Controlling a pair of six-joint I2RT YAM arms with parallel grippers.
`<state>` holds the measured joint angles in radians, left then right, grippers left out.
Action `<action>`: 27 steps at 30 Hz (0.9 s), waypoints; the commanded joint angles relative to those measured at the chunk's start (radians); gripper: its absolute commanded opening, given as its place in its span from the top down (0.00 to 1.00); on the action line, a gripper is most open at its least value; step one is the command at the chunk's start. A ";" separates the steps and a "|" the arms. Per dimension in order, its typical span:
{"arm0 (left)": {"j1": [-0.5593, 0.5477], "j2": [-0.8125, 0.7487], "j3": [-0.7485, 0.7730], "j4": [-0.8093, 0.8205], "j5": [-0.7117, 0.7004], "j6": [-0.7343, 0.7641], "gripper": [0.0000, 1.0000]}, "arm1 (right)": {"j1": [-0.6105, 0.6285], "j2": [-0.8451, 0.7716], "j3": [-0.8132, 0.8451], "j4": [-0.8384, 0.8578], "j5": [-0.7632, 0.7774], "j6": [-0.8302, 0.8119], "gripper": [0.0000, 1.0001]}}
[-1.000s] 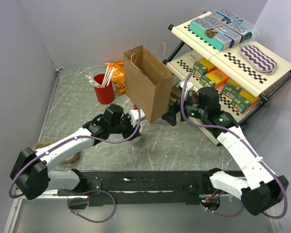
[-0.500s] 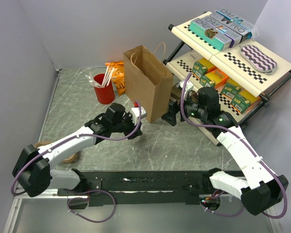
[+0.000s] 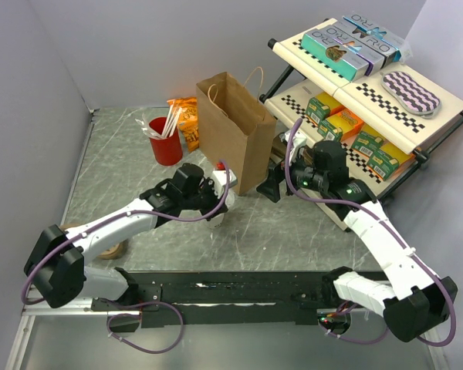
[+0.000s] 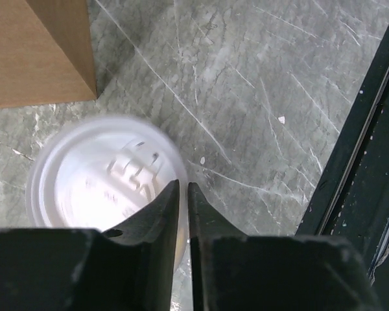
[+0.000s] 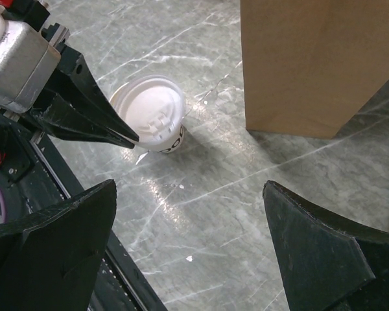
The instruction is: Pack the takeout coffee
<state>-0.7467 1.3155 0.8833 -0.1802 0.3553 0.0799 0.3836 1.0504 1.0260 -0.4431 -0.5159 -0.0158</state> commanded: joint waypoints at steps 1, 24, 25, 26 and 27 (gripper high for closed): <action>-0.006 0.002 0.040 0.012 -0.013 -0.011 0.87 | -0.003 -0.029 -0.004 0.041 -0.003 0.013 0.00; 0.010 -0.156 0.040 -0.097 0.060 0.143 0.99 | -0.003 -0.012 0.005 0.047 -0.021 0.013 0.00; 0.032 -0.169 0.040 -0.093 0.091 0.141 0.99 | -0.003 -0.009 0.009 0.046 -0.026 0.013 0.00; 0.046 -0.177 0.042 -0.085 0.118 0.132 0.99 | -0.003 -0.006 0.011 0.043 -0.033 0.013 0.00; 0.064 -0.182 0.040 -0.076 0.196 0.100 0.99 | -0.003 -0.001 0.014 0.040 -0.042 0.013 0.00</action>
<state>-0.7315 1.1790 0.8875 -0.2787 0.3882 0.1902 0.3836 1.0489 1.0199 -0.4271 -0.5205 -0.0158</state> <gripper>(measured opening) 0.021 0.997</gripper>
